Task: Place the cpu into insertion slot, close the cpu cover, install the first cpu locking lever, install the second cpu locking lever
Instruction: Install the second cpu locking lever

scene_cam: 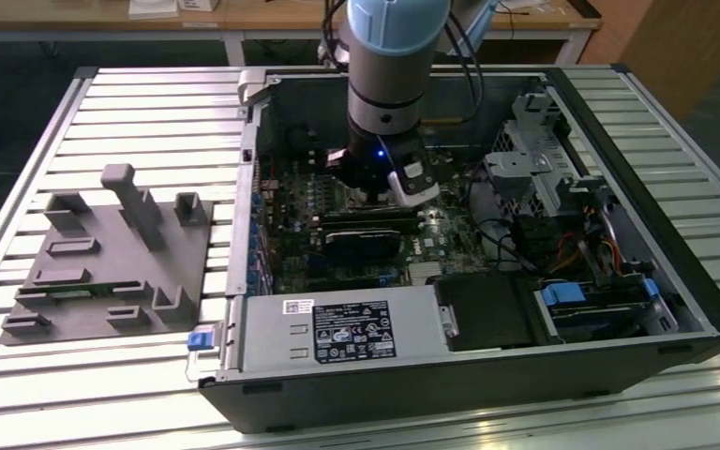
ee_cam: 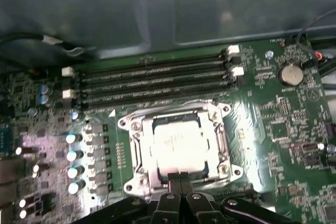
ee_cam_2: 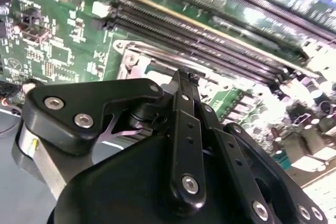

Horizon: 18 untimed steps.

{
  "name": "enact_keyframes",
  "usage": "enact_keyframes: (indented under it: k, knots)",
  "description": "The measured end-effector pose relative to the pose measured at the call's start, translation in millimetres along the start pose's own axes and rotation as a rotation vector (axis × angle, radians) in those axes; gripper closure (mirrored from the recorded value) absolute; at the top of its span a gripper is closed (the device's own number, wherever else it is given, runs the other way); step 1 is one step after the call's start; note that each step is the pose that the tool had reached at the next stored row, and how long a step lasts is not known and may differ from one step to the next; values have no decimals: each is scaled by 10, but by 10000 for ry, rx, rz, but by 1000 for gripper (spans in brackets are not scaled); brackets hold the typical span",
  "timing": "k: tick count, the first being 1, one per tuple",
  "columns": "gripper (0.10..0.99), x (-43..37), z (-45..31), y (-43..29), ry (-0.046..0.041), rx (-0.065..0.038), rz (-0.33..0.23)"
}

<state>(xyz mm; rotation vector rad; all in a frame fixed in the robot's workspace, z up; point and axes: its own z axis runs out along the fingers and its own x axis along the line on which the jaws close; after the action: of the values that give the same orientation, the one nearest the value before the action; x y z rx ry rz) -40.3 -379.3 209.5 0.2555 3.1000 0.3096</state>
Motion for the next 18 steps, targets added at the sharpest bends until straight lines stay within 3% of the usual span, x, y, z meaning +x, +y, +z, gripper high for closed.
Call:
enact_keyframes:
  k: [12,18]
  knots:
    - [980,9,53,252,-14,103,-11]
    - [980,12,-29,284,-16,117,-13]
